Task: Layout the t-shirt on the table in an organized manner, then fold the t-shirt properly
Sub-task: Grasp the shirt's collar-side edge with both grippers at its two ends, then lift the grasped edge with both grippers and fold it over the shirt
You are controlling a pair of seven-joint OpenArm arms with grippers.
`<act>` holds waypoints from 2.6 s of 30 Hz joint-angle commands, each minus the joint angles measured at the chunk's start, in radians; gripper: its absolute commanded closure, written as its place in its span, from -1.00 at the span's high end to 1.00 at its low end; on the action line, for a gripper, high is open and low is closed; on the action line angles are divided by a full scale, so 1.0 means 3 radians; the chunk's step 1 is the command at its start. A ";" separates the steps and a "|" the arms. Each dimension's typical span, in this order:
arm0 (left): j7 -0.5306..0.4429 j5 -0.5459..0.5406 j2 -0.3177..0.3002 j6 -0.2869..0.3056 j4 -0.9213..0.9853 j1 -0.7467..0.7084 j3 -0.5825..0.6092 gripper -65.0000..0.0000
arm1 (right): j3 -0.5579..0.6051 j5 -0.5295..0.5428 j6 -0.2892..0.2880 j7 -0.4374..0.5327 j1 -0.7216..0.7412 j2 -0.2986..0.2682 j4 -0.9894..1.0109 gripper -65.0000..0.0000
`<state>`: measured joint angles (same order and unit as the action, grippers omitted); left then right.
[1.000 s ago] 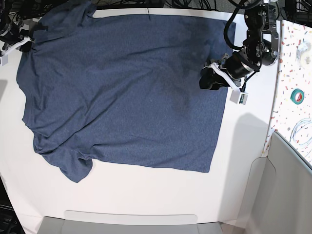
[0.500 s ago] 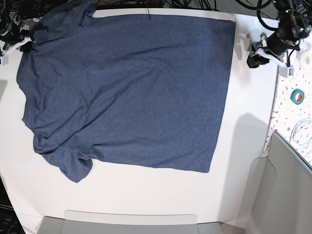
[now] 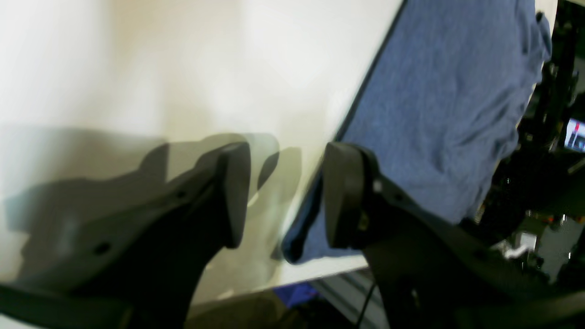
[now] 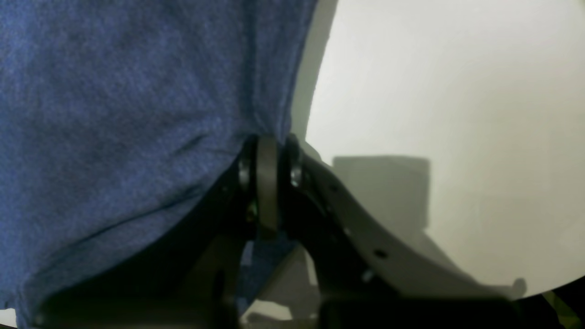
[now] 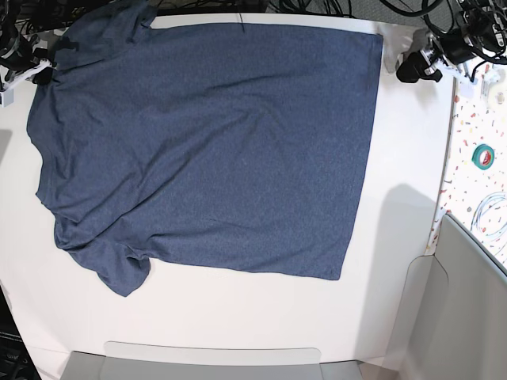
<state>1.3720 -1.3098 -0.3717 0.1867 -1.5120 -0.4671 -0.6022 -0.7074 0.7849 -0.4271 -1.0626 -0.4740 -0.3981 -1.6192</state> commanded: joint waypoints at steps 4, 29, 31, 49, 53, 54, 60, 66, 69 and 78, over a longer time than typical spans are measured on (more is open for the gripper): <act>0.0081 -0.0030 -0.0042 0.0158 -0.0046 -0.0246 -0.0005 -0.17 | -0.0023 0.0020 -0.0037 0.0036 -0.0018 -0.0062 -0.0042 -1.00; -0.0172 -0.0009 -0.0057 0.0347 -0.0046 -0.0445 0.0997 -0.26 | 0.0146 0.0020 -0.0037 0.0036 -0.0018 -0.0062 -0.0042 -1.00; -0.0177 -0.0009 -0.0057 0.0347 -0.0046 -0.0445 0.0992 -0.48 | 0.0146 0.0020 -0.0037 0.0036 -0.0018 -0.0062 -0.0042 -1.00; -0.0188 -0.0020 -0.0057 0.0352 -0.0466 -0.0440 0.0987 -1.00 | 0.0131 0.0025 -0.0042 0.0036 -0.0110 -0.0087 -0.0073 -1.00; -0.0182 -0.0025 -0.0057 0.0357 -0.0773 -0.0440 0.0987 -1.00 | 0.0121 0.0036 -0.0047 0.0036 -0.0110 -0.0092 -0.0078 -1.00; -0.0182 -0.0025 -0.0057 0.0357 -0.0839 -0.0440 0.0987 -1.00 | 0.0121 0.0036 -0.0047 0.0026 -0.0110 -0.0092 -0.0078 -1.00; -0.0147 -0.0030 -0.0057 0.0439 -0.0942 -0.0230 0.0987 -1.00 | -0.0002 0.0041 -0.0052 -0.0353 -0.0034 -0.0072 -0.0236 -1.00; -0.0142 -0.0030 -0.0057 0.0838 -0.0942 -0.0092 0.0987 -1.00 | -0.0120 0.0046 -0.0052 -0.0455 -0.0029 -0.0072 -0.0666 -1.00; -0.0142 -0.0030 -0.0057 0.0848 -0.0942 0.0061 0.0987 -1.00 | -0.0120 0.0102 -0.0052 -0.0455 0.0023 -0.0087 -0.0753 -1.00; -0.0142 -0.0030 -0.0057 0.0848 -0.0936 0.0598 0.0982 -1.00 | -0.0120 0.0475 -0.0047 -0.0455 0.0452 -0.0077 -0.0748 -1.00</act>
<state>1.3422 -1.2930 -0.3748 0.4358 -1.7782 -0.2943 -0.3016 -0.7330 0.9150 -0.4343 -1.2148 -0.3431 -0.4034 -1.8305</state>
